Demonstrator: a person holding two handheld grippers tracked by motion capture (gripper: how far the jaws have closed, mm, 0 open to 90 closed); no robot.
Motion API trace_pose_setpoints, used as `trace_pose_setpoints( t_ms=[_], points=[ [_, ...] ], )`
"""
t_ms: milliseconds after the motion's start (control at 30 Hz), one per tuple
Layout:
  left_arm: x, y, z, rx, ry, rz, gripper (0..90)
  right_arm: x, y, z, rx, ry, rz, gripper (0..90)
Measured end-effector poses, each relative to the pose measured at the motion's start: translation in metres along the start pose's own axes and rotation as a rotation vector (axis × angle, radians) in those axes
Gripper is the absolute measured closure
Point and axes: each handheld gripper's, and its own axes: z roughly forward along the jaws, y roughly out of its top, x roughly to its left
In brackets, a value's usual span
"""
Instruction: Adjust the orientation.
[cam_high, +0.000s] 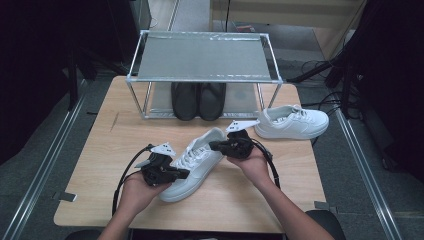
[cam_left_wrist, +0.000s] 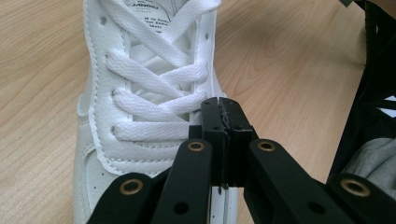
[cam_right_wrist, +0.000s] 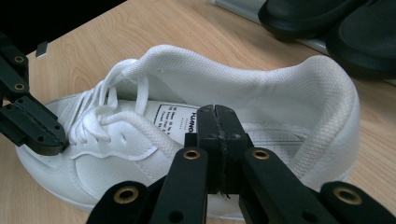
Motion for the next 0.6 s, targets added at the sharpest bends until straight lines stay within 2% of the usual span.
trace_pose_setpoints(
  t_ms=[133, 600],
  points=[
    [0.002, 0.000, 0.000, -0.001, -0.014, -0.008, 90.0, 0.000, -0.001, 0.000, -0.001, 0.003, 0.006, 90.0],
    [0.016, 0.004, -0.004, -0.005, 0.013, -0.009, 90.0, 0.006, -0.008, -0.004, 0.018, 0.007, 0.008, 90.0]
  ],
)
